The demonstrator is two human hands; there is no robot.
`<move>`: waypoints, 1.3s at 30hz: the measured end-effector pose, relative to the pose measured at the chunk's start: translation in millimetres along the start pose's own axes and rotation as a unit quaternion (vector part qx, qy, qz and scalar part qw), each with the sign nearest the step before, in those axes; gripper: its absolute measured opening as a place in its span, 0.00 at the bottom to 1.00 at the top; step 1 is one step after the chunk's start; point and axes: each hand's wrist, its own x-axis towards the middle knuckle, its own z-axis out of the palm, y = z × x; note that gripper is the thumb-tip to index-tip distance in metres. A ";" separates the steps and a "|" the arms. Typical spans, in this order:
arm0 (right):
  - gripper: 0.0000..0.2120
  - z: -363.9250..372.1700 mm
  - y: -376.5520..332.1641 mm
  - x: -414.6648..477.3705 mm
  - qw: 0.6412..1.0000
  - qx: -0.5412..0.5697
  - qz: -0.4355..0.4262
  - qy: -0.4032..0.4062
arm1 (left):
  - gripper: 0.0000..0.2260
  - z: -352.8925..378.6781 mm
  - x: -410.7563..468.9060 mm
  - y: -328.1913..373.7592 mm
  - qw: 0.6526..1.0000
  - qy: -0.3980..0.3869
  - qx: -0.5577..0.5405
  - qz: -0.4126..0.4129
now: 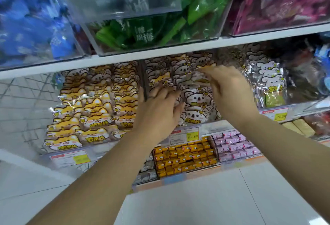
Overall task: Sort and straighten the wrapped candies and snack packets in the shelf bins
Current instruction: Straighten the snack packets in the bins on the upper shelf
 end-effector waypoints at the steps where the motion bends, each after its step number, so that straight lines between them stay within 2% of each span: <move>1: 0.17 1.4 0.1 6.3 1.000 -0.008 -0.007 -0.010 | 0.22 0.5 -0.5 0.9 1.000 0.012 0.006 0.000; 4: 0.15 8.5 -0.6 25.8 0.997 -0.044 -0.008 -0.065 | 0.25 3.0 -4.2 1.3 0.998 0.050 0.027 0.008; 10: 0.10 33.3 10.2 48.0 0.971 -0.082 -0.006 -0.225 | 0.23 7.0 -7.7 0.8 0.999 0.041 0.028 0.012; 14: 0.16 46.4 16.3 43.3 0.951 -0.091 0.006 -0.294 | 0.23 8.2 -7.9 1.0 0.998 0.050 0.024 0.012; 18: 0.15 45.3 19.0 47.4 0.907 -0.117 0.015 -0.404 | 0.23 8.2 -8.8 2.4 0.999 0.042 0.027 0.003; 21: 0.14 44.2 17.0 49.9 0.883 -0.133 0.023 -0.450 | 0.23 8.2 -8.7 2.7 0.999 0.041 0.031 -0.001; 23: 0.13 41.4 12.7 47.8 0.888 -0.159 0.021 -0.431 | 0.24 7.2 -7.8 2.1 0.999 0.040 0.018 0.000; 25: 0.15 38.6 5.9 42.0 0.924 -0.160 0.028 -0.346 | 0.26 5.6 -7.1 -0.3 0.999 0.050 -0.013 -0.002; 27: 0.18 38.4 -6.7 35.0 0.965 -0.114 0.019 -0.234 | 0.26 2.4 -6.9 -6.2 0.996 0.081 -0.034 -0.033; 29: 0.18 47.0 -18.8 35.3 0.982 -0.051 -0.008 -0.180 | 0.23 -1.3 -7.4 -15.8 0.989 0.122 -0.029 -0.084; 33: 0.20 79.7 -25.7 49.6 0.975 0.028 0.004 -0.221 | 0.23 0.0 -10.1 -29.9 0.987 0.051 -0.029 -0.148; 39: 0.15 96.8 -22.7 64.9 0.983 0.027 0.060 -0.170 | 0.22 6.7 -11.9 -30.4 0.987 0.039 -0.014 -0.154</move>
